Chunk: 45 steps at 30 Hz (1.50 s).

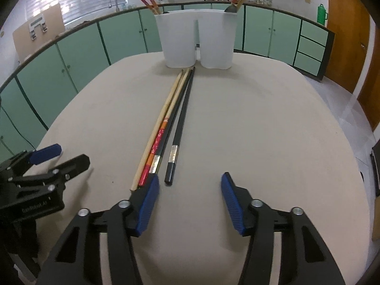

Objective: Organize utensils
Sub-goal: 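Grasp a black chopstick with the right tool, then grasp the plain wooden chopstick with the left tool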

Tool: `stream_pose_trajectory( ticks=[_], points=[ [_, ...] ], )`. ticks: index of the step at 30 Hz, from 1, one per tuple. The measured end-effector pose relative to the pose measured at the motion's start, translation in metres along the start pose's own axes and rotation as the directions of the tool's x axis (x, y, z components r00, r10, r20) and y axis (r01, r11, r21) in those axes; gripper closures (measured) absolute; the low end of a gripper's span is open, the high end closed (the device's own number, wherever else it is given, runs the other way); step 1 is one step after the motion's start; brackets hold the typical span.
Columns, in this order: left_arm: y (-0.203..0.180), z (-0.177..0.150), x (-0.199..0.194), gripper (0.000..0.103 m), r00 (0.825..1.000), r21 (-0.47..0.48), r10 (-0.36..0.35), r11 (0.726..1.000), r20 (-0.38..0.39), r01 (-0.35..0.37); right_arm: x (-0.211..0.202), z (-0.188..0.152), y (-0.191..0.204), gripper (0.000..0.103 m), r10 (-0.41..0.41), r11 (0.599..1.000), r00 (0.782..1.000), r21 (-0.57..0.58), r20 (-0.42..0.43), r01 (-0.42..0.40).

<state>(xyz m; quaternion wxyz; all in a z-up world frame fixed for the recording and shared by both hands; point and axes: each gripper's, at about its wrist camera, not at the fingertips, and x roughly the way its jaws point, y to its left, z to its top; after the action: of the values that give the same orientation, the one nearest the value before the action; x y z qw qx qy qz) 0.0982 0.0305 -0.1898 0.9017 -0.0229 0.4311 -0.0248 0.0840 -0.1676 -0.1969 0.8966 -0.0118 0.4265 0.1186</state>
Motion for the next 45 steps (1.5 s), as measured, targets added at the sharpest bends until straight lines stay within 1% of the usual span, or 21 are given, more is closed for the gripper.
stream_pose_trajectory(
  ticks=[1, 2, 4, 5, 7, 13, 20, 24, 26, 31, 34, 37, 40, 43, 45],
  points=[
    [-0.001, 0.0, 0.0, 0.021, 1.0, 0.001, 0.0, 1.0, 0.001, 0.0, 0.001, 0.0, 0.001, 0.063, -0.004, 1.0, 1.0, -0.005, -0.001, 0.004],
    [0.0, 0.0, -0.001, 0.021, 1.0, 0.0, 0.0, 1.0, 0.002, 0.0, 0.002, 0.001, 0.004, 0.066, -0.007, 1.0, 1.0, -0.014, -0.002, 0.007],
    [0.0, -0.001, -0.001, 0.021, 1.0, 0.001, -0.002, 1.0, 0.004, 0.002, 0.002, 0.001, 0.008, 0.077, -0.003, 1.0, 1.0, -0.028, -0.002, 0.003],
    [0.0, -0.001, -0.001, 0.021, 1.0, 0.003, -0.002, 1.0, 0.005, 0.002, 0.003, 0.001, 0.01, 0.08, 0.0, 1.0, 1.0, -0.031, -0.002, 0.0],
    [-0.002, -0.001, -0.001, 0.021, 1.0, 0.004, -0.005, 1.0, 0.004, 0.005, 0.003, 0.0, 0.013, 0.096, 0.015, 0.999, 1.0, -0.041, -0.005, -0.016],
    [-0.008, -0.002, -0.004, 0.021, 1.0, 0.016, -0.031, 0.999, 0.003, 0.031, -0.002, -0.004, 0.003, 0.096, -0.019, 1.0, 1.0, -0.01, 0.008, 0.019],
    [-0.032, -0.003, -0.007, 0.021, 0.995, 0.051, -0.096, 0.994, -0.001, 0.095, -0.013, -0.013, -0.029, 0.097, -0.077, 0.995, 0.997, 0.058, 0.021, 0.076],
    [-0.05, -0.006, -0.006, 0.021, 0.993, 0.078, -0.12, 0.99, -0.012, 0.121, -0.014, -0.013, -0.043, 0.097, -0.087, 0.993, 0.996, 0.089, 0.023, 0.084],
    [-0.056, -0.007, -0.004, 0.021, 0.992, 0.09, -0.121, 0.988, -0.018, 0.122, -0.014, -0.013, -0.045, 0.097, -0.083, 0.992, 0.996, 0.098, 0.023, 0.08],
    [-0.067, -0.007, 0.006, 0.021, 0.995, 0.107, -0.095, 0.989, -0.041, 0.099, -0.012, -0.013, -0.046, 0.097, -0.073, 0.993, 0.997, 0.1, 0.024, 0.07],
    [-0.073, -0.006, 0.01, 0.021, 0.997, 0.133, -0.065, 0.989, -0.043, 0.07, -0.012, -0.014, -0.048, 0.097, -0.064, 0.992, 0.998, 0.107, 0.024, 0.061],
    [-0.073, -0.005, 0.012, 0.021, 0.998, 0.137, -0.034, 0.99, -0.043, 0.039, -0.013, -0.014, -0.047, 0.097, -0.062, 0.992, 0.998, 0.109, 0.024, 0.059],
    [-0.066, -0.005, 0.01, 0.02, 0.999, 0.121, -0.008, 0.993, -0.04, 0.012, -0.013, -0.014, -0.047, 0.097, -0.06, 0.992, 0.998, 0.11, 0.023, 0.057],
    [-0.047, -0.004, 0.008, 0.02, 0.999, 0.077, 0.031, 0.997, -0.038, -0.028, -0.012, -0.014, -0.046, 0.096, -0.047, 0.994, 0.999, 0.104, 0.024, 0.044],
    [-0.038, -0.004, 0.007, 0.02, 0.999, 0.063, 0.031, 0.998, -0.037, -0.029, -0.013, -0.015, -0.044, 0.094, -0.03, 0.995, 0.999, 0.091, 0.025, 0.027]
  ],
)
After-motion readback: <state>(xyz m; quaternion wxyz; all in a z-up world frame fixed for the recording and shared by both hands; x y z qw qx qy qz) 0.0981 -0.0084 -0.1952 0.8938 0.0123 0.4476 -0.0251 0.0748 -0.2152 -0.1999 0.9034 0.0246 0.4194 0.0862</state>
